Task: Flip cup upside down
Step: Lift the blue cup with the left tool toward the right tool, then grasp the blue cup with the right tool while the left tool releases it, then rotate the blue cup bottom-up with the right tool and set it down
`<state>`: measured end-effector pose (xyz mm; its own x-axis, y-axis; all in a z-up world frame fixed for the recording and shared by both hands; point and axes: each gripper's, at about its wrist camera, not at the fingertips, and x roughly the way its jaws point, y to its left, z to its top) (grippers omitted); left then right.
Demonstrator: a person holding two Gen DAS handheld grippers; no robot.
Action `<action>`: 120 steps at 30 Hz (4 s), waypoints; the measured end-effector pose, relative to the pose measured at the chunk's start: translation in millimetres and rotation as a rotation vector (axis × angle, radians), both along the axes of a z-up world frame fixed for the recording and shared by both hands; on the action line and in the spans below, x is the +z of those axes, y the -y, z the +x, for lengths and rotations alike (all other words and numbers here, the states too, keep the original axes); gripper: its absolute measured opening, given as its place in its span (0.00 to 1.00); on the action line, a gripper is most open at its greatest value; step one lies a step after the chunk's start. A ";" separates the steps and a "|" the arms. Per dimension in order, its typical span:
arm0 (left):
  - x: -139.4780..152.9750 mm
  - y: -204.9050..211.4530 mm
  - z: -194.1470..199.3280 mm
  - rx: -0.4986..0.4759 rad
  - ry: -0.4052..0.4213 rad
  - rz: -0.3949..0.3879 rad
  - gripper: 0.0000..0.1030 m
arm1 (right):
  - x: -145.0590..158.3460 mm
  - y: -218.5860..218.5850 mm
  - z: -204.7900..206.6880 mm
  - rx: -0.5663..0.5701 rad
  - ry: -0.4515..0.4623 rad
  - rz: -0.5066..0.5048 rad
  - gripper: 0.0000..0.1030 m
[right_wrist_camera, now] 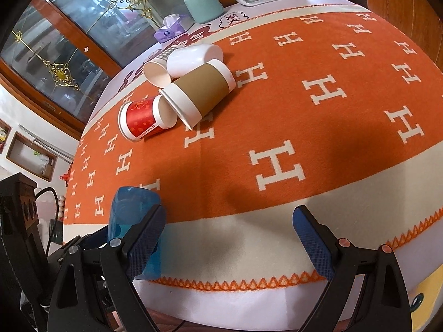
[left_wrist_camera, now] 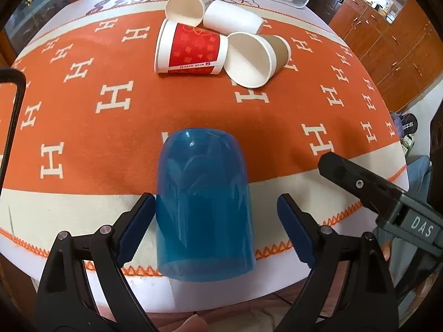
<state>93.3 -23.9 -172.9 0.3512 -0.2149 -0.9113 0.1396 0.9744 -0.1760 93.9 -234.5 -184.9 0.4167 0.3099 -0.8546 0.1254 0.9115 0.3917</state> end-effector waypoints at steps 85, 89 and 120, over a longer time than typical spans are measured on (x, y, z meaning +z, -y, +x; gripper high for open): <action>18.8 -116.3 -14.9 0.176 0.141 -0.037 0.54 | 7.2 -139.0 -32.7 0.406 0.579 -0.311 0.67; 18.0 -108.2 -17.7 0.159 0.152 0.008 0.55 | 1.8 -130.5 -47.5 0.380 0.568 -0.294 0.68; 32.8 -79.1 -30.5 0.123 0.171 0.039 0.59 | 72.3 -78.7 -108.2 0.261 0.614 -0.103 0.88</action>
<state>62.8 55.3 -140.0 0.5231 -0.1267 -0.8428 0.0442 0.9916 -0.1216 -14.4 -155.8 -112.6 0.7591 0.3958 -0.5168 -0.3215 0.9183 0.2310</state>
